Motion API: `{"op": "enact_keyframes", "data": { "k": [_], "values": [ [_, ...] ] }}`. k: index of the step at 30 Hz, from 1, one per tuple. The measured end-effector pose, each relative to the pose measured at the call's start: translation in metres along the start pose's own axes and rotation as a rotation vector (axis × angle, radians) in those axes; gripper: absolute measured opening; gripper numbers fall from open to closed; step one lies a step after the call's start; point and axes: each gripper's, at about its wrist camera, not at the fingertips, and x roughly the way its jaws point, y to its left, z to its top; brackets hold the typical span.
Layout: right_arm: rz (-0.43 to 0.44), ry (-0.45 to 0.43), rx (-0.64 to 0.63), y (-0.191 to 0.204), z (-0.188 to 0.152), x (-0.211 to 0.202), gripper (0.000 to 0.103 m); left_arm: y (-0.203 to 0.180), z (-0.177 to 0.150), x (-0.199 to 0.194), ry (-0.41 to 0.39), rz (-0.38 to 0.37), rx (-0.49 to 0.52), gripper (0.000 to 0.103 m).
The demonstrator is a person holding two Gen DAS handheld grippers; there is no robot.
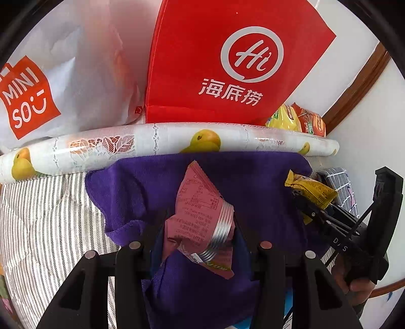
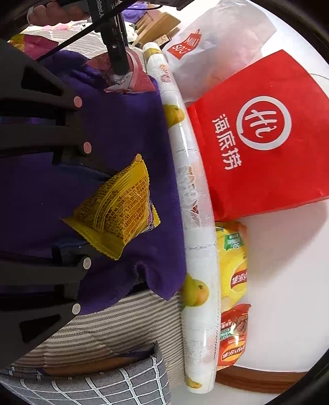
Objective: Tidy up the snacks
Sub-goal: 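Lower and release the pink packet with the left gripper while the right releases the yellow packet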
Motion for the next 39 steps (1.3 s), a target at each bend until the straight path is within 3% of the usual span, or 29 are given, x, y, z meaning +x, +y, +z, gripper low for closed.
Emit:
{"op": "enact_keyframes", "data": {
  "k": [31,39],
  "values": [
    [-0.005,0.074,-0.016,0.006,-0.006,0.014,0.04,-0.001,0.0,0.018,0.068,0.015,-0.001,0.047],
    [-0.007,0.048,-0.03,0.008,-0.004,0.007,0.062,-0.002,0.001,0.019,0.079,0.025,-0.002,0.051]
  ]
}}
